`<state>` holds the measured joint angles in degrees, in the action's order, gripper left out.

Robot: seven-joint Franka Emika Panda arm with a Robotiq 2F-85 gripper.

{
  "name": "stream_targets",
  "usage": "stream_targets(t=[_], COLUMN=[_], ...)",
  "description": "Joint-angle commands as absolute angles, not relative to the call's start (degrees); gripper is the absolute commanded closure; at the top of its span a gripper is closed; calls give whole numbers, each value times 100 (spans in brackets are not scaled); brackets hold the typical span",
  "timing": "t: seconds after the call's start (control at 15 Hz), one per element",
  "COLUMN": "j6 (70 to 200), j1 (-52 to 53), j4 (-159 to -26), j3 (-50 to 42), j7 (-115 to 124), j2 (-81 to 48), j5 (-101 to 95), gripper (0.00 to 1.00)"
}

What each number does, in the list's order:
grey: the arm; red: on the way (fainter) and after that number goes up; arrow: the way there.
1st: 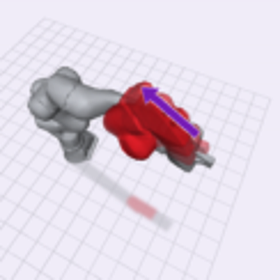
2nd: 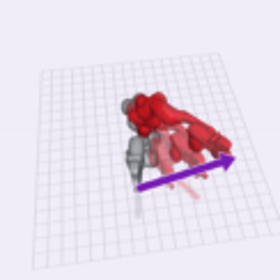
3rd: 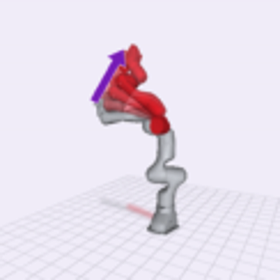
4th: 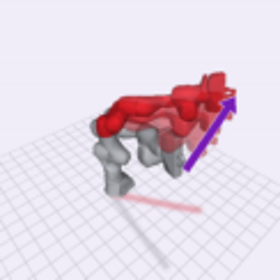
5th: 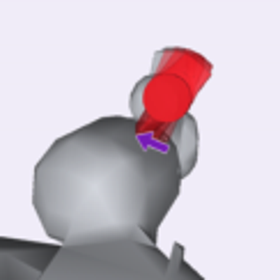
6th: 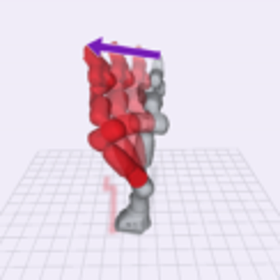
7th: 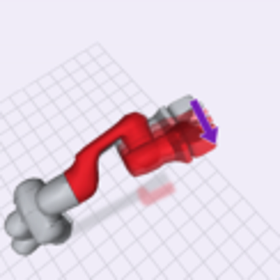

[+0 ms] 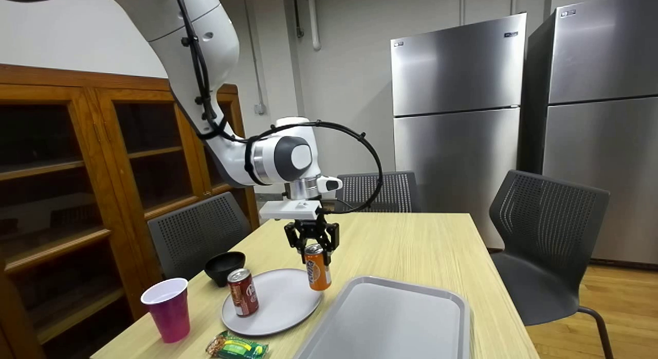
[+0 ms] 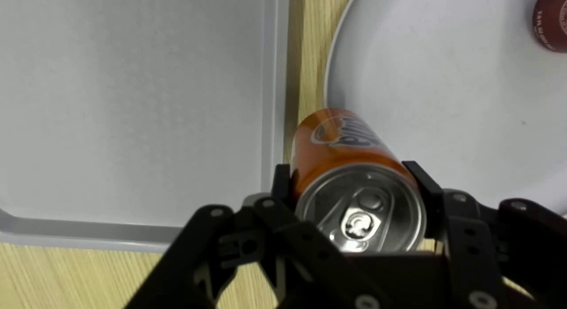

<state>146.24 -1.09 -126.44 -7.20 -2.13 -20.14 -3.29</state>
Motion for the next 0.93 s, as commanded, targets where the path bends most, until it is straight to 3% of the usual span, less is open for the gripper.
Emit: stream_targets(t=[0.0, 0.87], j6=[14410, 14328], j1=[28, 256], j4=[-12698, -12269], j3=[-643, -387], j7=[168, 468], j2=[-1847, -2512], j5=[-544, -391], gripper=[62, 62])
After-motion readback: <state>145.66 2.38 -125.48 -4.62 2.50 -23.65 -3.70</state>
